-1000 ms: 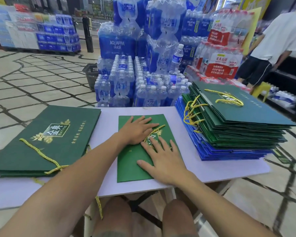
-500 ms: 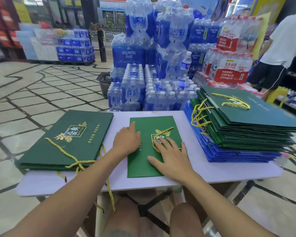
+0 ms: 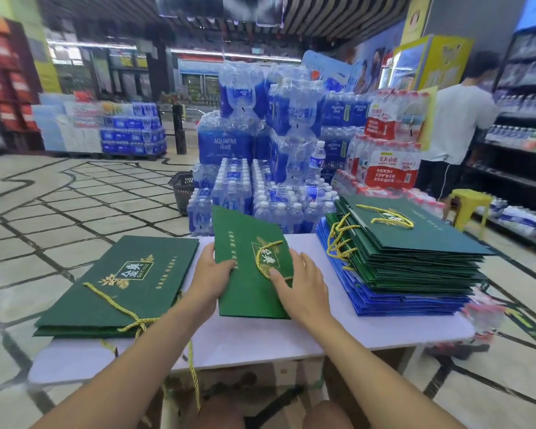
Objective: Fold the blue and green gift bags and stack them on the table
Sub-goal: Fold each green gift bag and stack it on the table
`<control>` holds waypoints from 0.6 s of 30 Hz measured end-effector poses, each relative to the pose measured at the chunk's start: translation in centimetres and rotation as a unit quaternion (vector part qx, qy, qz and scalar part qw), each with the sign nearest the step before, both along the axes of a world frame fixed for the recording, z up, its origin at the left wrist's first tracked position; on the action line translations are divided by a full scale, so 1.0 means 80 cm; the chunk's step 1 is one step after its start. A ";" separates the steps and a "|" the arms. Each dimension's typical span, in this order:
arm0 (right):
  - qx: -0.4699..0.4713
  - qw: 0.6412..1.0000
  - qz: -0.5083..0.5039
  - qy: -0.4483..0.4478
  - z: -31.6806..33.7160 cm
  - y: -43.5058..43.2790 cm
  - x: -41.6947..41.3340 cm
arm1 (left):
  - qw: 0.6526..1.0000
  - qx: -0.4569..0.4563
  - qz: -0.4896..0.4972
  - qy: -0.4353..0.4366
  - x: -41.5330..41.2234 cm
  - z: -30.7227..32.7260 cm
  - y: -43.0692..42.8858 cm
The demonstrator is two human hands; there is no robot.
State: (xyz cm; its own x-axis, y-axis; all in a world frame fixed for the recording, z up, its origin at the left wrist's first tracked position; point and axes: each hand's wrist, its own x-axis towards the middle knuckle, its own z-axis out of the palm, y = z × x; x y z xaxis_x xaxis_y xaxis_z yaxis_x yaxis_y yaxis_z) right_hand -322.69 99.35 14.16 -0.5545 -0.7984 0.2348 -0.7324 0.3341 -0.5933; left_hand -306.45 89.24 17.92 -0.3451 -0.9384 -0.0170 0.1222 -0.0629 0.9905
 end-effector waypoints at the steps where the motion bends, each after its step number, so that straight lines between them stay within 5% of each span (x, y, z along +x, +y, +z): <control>1: -0.005 0.999 0.003 -0.044 0.015 -0.005 -0.001 | 1.000 -0.013 0.009 0.021 0.004 0.016 -0.003; 4: -0.054 0.991 0.035 -0.117 0.076 -0.020 -0.005 | 0.997 -0.063 0.030 0.043 0.011 0.073 -0.010; 10: -0.116 0.993 -0.002 -0.028 0.238 0.003 -0.072 | 0.985 -0.142 0.026 0.096 -0.052 0.183 -0.009; 18: -0.073 0.988 -0.128 0.046 0.315 0.132 -0.204 | 0.967 -0.221 -0.102 -0.072 -0.246 0.212 0.024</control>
State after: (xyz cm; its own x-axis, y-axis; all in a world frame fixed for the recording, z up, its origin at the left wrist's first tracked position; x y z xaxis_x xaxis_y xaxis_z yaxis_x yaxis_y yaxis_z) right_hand -339.02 109.94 39.38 -0.7044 -0.5891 0.3960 -0.6882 0.4302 -0.5842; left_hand -326.17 91.16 34.90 -0.5474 -0.7778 0.3088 0.0112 0.3621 0.9321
